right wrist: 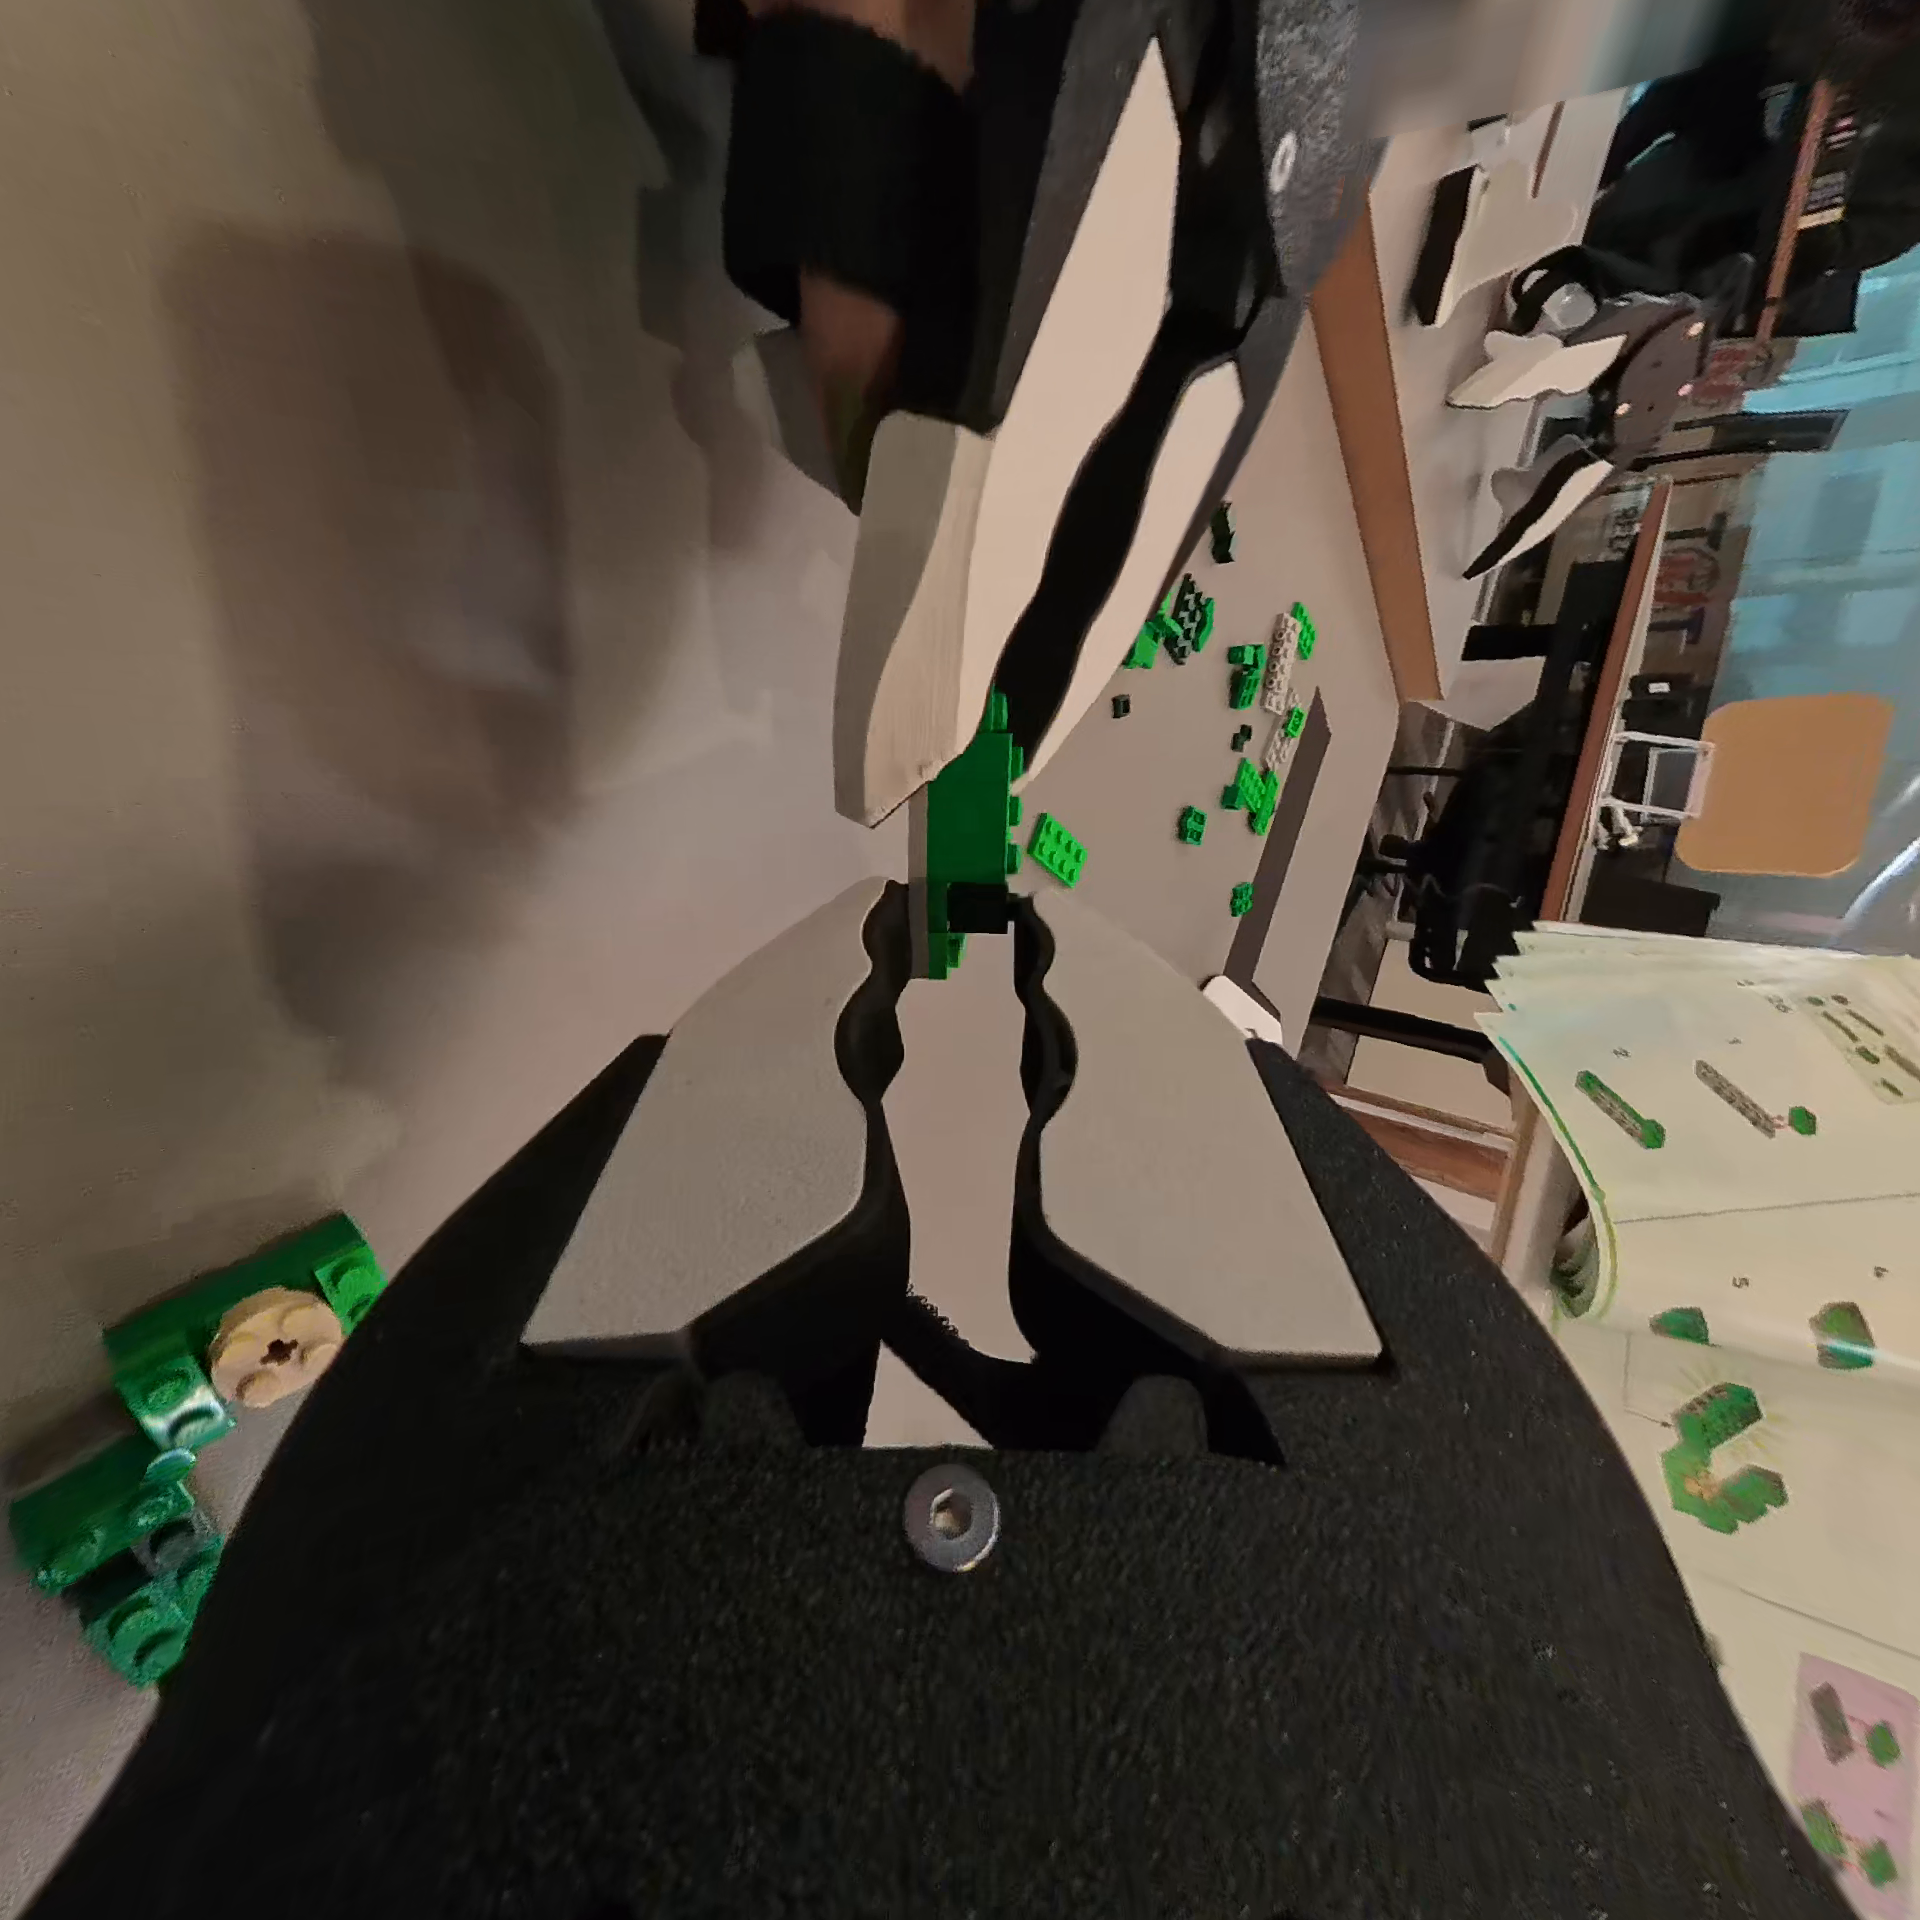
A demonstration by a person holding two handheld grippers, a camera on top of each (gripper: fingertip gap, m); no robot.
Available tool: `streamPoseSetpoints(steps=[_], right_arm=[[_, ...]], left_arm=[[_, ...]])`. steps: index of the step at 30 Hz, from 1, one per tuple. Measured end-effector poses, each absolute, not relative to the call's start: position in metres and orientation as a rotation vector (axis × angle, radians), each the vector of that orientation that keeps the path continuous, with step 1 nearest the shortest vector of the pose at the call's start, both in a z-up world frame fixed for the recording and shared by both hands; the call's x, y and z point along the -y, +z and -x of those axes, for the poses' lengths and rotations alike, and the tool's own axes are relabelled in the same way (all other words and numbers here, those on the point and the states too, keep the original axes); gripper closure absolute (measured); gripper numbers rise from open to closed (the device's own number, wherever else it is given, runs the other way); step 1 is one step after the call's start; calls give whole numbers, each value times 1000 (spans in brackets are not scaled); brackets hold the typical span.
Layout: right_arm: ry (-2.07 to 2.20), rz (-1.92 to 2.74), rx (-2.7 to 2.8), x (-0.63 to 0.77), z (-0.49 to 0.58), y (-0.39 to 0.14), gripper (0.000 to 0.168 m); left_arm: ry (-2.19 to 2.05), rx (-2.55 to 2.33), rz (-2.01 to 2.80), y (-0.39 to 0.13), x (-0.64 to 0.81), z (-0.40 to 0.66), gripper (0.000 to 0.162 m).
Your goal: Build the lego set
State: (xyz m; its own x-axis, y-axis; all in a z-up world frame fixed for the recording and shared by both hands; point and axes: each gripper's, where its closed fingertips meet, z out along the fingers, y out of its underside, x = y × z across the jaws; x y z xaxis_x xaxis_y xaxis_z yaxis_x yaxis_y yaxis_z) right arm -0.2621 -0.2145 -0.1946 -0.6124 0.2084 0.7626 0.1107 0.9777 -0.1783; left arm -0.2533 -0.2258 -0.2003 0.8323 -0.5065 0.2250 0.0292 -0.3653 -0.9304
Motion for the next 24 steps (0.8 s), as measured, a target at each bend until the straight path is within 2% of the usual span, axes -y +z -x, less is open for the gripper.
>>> streamPoseSetpoints(steps=[16, 18, 24], right_arm=[[136, 214, 2206, 216, 260, -195, 149], [159, 241, 2168, 214, 260, -192, 132], [506, 653, 2010, 177, 253, -168, 122]], left_arm=[[-612, -362, 1856, -202, 225, 252, 143], [-533, -381, 1827, -197, 224, 255, 143], [-135, -480, 1823, -198, 220, 275, 143]])
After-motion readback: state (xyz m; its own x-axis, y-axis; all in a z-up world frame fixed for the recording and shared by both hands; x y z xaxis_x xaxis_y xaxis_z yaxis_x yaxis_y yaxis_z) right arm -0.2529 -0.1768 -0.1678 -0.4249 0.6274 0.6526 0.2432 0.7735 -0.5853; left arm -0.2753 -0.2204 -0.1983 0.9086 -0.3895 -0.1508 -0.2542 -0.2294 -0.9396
